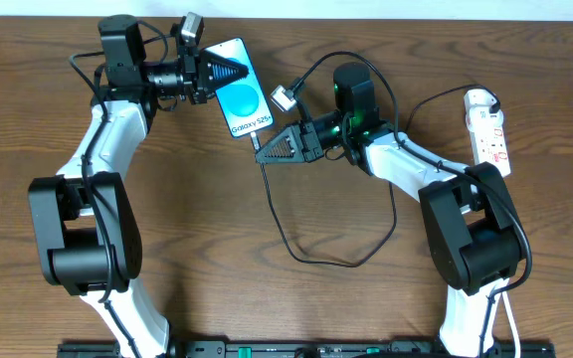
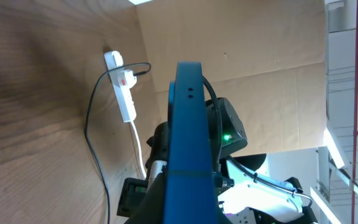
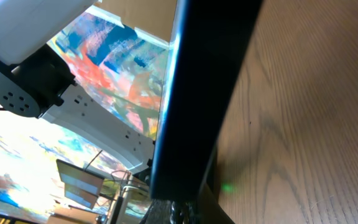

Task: Plug charger to phone and switch on socket

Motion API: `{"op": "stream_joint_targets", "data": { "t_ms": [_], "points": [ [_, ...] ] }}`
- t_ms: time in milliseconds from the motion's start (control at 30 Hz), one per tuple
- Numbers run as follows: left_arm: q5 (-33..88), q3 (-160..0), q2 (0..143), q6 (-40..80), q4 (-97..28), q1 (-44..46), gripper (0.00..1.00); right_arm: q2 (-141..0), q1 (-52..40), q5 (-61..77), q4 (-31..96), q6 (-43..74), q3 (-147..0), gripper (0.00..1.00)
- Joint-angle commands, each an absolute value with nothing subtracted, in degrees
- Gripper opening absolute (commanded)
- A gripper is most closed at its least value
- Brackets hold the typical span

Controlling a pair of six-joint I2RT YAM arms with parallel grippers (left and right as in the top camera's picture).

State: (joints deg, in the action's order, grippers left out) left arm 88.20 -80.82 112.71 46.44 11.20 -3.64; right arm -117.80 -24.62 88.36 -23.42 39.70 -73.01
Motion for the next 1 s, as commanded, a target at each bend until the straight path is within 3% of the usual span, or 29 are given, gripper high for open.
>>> {"op": "stream_joint_targets", "data": {
  "t_ms": [0, 967],
  "points": [
    [89.3, -81.3, 112.1, 45.7, 12.6, -4.1, 0.07, -117.9, -25.0, 89.5, -23.4, 39.8, -73.1, 0.01],
    [89.5, -81.3, 112.1, 46.1, 12.6, -3.4, 0.07, -117.9, -24.7, 89.5, -26.0, 39.8, -73.1, 0.01]
  ]
}}
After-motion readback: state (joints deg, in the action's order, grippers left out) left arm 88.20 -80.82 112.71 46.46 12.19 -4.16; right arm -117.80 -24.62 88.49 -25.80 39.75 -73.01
